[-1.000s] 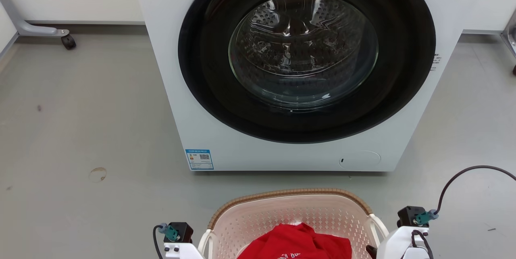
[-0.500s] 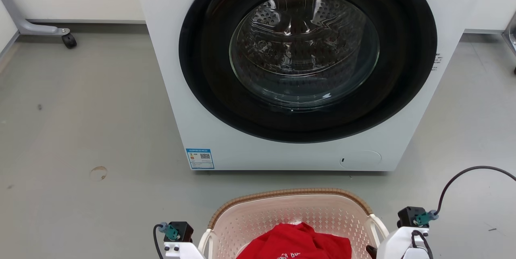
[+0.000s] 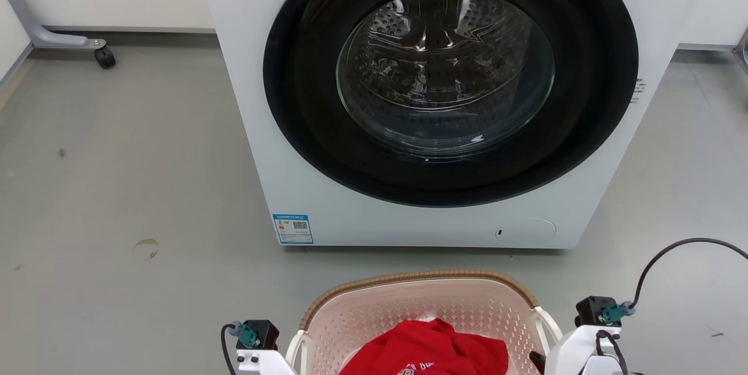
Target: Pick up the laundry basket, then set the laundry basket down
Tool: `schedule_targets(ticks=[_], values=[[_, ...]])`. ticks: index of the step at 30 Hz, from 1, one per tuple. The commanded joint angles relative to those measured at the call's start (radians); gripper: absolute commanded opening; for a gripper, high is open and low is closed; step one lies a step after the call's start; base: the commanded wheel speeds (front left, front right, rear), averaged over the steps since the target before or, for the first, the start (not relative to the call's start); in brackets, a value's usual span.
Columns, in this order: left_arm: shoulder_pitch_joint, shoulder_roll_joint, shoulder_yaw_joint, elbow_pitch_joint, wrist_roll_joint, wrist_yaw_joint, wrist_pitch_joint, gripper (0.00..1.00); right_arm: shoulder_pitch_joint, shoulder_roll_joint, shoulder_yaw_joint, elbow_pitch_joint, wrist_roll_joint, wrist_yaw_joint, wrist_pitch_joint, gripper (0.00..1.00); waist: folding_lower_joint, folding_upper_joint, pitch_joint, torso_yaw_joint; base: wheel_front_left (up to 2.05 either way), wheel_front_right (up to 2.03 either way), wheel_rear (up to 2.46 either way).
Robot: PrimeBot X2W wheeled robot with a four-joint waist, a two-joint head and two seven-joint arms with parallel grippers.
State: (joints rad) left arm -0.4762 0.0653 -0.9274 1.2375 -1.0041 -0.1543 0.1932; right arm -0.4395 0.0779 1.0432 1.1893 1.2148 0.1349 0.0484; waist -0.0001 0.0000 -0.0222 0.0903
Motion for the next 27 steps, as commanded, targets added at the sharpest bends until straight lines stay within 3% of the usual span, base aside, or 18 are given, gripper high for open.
schedule_targets(ticks=[1,27], values=[[-0.038,0.16,0.023,0.053,0.004,0.03,-0.006,0.0,-0.042,-0.128,0.002,0.051,0.004,-0.004,-0.031,0.0,0.0001,0.0,0.0,0.001,0.0,0.0,0.0],[-0.045,0.167,0.019,0.053,-0.008,0.035,0.002,0.0,-0.045,-0.128,0.075,0.058,0.083,-0.004,-0.039,0.0,0.0001,0.0,0.004,-0.009,0.0,0.0,0.0]])
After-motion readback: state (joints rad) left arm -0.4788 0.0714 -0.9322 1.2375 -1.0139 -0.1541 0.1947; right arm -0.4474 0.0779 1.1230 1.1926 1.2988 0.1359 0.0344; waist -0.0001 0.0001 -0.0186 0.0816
